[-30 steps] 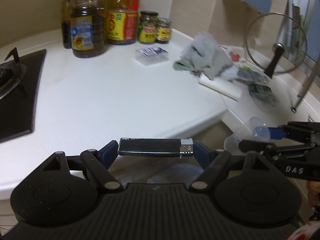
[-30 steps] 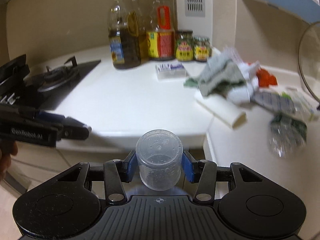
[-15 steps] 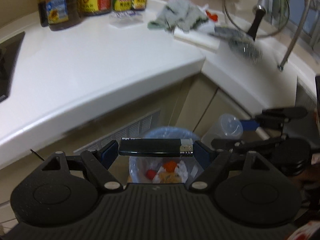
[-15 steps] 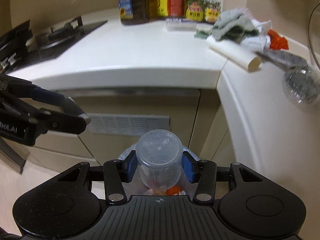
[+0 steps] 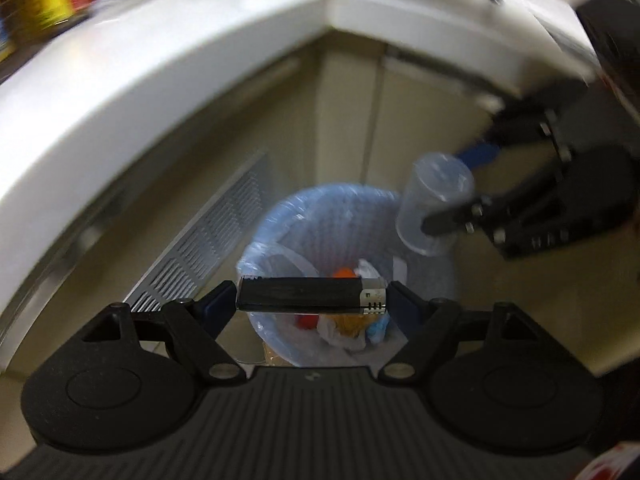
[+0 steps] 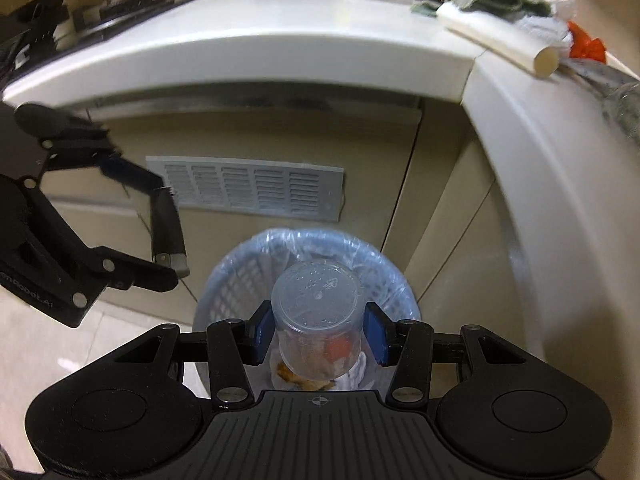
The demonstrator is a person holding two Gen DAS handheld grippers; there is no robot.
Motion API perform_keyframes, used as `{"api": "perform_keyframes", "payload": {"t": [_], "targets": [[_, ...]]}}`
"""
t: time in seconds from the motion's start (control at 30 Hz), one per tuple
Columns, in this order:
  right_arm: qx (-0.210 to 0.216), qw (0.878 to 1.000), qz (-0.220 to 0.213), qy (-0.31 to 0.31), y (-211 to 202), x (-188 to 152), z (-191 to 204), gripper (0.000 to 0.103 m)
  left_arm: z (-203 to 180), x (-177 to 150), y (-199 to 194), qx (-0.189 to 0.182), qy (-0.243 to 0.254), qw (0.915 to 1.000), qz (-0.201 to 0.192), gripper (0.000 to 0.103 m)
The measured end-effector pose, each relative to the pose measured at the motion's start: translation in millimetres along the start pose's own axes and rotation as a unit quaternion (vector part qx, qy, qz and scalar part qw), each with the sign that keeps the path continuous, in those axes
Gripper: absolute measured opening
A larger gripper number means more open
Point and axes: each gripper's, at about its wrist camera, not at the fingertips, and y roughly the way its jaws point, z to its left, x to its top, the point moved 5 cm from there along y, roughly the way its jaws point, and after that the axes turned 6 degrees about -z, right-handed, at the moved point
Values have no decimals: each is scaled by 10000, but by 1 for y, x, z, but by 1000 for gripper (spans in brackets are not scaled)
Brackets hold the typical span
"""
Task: Collect trash
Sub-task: 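Carry the lighter and clear cup down over the wastebasket with both tools, then open the left tool to drop the lighter into the wastebasket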
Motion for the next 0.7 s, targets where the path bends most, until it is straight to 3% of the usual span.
{"api": "perform_keyframes", "payload": {"t": [0.13, 0.27, 0.7], "targets": [[89, 9996, 106, -262, 12, -9, 1, 48, -2, -10, 18, -440, 629, 9970, 121, 79], [48, 9988, 227, -427, 25, -20, 1, 48, -5, -17, 37, -653, 1071, 9918, 222, 79], [-24, 9979, 451, -461, 52, -33, 1, 48, -11, -25, 80, -950, 1373, 9851, 408, 80]]}}
